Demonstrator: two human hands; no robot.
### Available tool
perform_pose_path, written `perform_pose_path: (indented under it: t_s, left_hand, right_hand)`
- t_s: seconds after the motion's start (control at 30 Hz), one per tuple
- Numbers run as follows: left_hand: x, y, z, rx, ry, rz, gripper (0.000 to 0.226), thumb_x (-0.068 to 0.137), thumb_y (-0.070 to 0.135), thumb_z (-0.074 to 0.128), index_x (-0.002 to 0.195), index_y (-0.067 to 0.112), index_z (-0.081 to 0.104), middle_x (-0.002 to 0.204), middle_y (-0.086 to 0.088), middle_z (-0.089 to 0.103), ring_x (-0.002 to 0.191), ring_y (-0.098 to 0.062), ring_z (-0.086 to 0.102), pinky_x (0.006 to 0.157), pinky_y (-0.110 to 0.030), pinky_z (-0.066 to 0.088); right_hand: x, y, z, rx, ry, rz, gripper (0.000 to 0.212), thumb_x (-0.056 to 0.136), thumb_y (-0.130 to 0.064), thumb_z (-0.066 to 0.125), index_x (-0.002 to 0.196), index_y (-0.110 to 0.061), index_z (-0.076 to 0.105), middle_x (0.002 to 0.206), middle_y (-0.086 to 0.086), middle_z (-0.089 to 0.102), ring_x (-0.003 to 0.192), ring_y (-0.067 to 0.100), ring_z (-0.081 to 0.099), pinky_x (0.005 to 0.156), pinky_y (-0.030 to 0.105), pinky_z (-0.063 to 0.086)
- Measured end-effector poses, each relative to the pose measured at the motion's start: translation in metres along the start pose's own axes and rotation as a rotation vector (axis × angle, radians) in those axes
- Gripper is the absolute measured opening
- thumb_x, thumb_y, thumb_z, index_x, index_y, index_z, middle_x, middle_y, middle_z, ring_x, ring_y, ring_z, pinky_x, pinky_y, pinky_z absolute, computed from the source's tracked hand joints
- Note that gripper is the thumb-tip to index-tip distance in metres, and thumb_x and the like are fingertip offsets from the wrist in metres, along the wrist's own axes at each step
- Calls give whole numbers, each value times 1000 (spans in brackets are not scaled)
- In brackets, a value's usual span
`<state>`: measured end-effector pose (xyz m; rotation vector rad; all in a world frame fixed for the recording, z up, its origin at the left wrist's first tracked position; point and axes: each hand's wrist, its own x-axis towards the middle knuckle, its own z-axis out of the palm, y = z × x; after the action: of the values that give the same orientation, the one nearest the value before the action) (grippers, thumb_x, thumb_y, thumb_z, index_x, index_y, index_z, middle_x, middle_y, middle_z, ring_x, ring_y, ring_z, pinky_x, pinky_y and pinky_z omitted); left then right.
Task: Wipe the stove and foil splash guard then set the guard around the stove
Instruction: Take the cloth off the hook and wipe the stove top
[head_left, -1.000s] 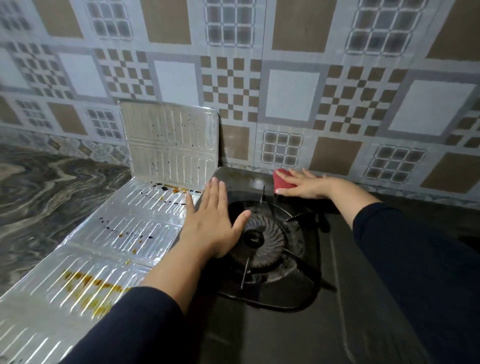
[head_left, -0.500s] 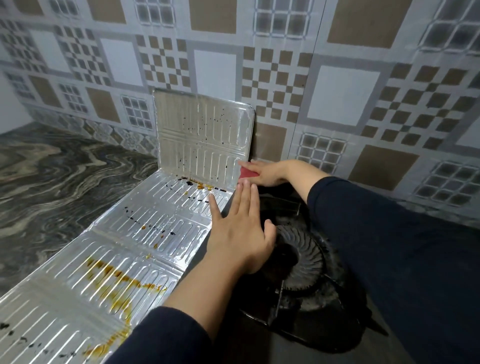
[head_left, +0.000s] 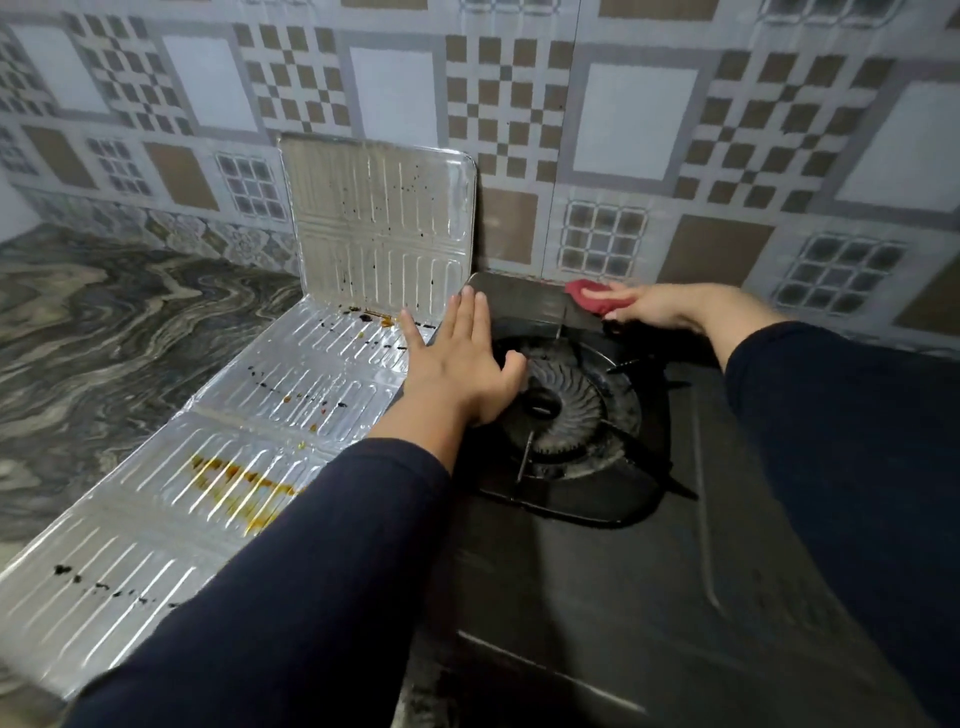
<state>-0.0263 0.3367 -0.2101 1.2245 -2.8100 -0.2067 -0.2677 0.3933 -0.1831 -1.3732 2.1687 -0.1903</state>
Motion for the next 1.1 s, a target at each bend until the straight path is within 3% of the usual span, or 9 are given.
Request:
perform_pose_path:
  t_s: [0.13, 0.47, 0.7, 0.9, 1.0, 1.1]
  left_hand:
    - [2, -1, 2, 35, 7, 4, 78, 92, 51, 21, 152, 10, -9, 161, -3, -13, 148, -13, -12, 111, -60, -16]
    - [2, -5, 1, 40, -6, 38, 78, 91, 51, 18, 152, 9, -7, 162, -6, -11, 149, -17, -10, 112, -64, -11]
    - [-2, -6, -2, -68, 1, 77, 80, 91, 55, 21, 153, 7, 1, 162, -8, -6, 149, -20, -8, 112, -64, -7]
    - [-19, -17, -21, -389, 45, 148, 69, 96, 48, 26, 153, 11, 15, 162, -4, 8, 149, -20, 6, 116, -59, -2]
    - [-36, -35, -26, -323, 52, 261, 62, 98, 44, 27, 152, 13, 19, 161, -5, 13, 149, -20, 9, 118, -54, 1]
    - [-53, -63, -26, -275, 32, 320, 58, 100, 41, 27, 151, 15, 23, 161, -2, 15, 149, -19, 12, 118, -53, 2]
  right_hand:
    - [-34, 25, 19, -92, 107, 134, 47, 103, -31, 29, 146, -46, 18, 160, -7, -8, 146, 27, -16, 114, 57, -13]
    - [-128, 21, 84, -113, 304, 323, 48, 101, -42, 22, 149, -40, 15, 161, -10, -1, 148, 19, -5, 116, 52, -7]
    - [-197, -29, 148, -111, 426, 411, 51, 101, -42, 20, 151, -36, 11, 161, -9, 1, 148, 17, -1, 118, 47, -3]
    - [-236, -91, 202, -88, 563, 506, 55, 99, -43, 24, 151, -28, 18, 161, -5, 12, 148, 18, 6, 119, 44, 2]
    - [-239, -131, 224, -107, 611, 506, 55, 99, -43, 25, 151, -25, 20, 160, -3, 17, 147, 19, 12, 118, 42, 7]
    - [-227, -176, 244, -150, 663, 393, 57, 96, -45, 22, 149, -26, 27, 158, -4, 25, 146, 18, 18, 117, 40, 12]
